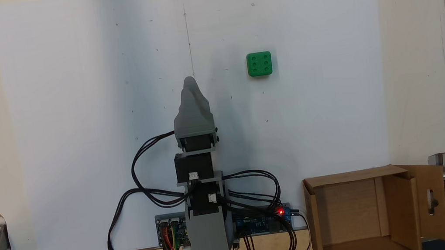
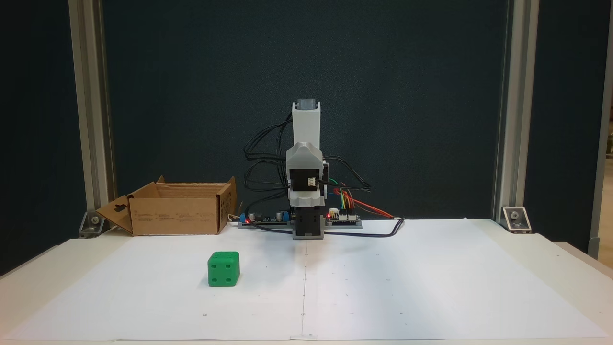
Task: Grasp a green dice and put it in the bin.
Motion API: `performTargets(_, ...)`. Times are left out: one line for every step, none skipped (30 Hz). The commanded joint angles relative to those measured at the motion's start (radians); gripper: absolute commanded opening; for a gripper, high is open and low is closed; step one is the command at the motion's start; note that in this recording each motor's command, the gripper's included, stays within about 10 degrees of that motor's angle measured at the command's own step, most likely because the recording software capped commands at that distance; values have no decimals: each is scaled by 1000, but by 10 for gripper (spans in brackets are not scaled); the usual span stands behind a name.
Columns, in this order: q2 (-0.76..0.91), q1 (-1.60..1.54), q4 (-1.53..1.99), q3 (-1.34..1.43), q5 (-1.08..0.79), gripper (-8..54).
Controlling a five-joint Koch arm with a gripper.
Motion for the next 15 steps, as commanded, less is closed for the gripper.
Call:
performTargets(106,0,-2,38,-31,438)
performTargets(106,0,-2,38,-31,438)
performTargets(106,0,-2,38,-31,438)
performTargets(106,0,2,38,-31,438)
performTargets(106,0,5,38,-31,438)
performTargets(106,0,5,38,-31,438)
performTargets(106,0,5,38,-31,438)
performTargets(106,0,5,38,-29,438)
performTargets(106,0,5,38,-29,438)
performTargets(106,0,5,38,-29,438)
performTargets(106,0,5,38,-29,438)
performTargets(107,0,5,38,-29,438)
performTargets(106,0,5,38,-29,438)
performTargets(106,0,5,38,-29,438)
performTargets(106,0,5,38,-29,438)
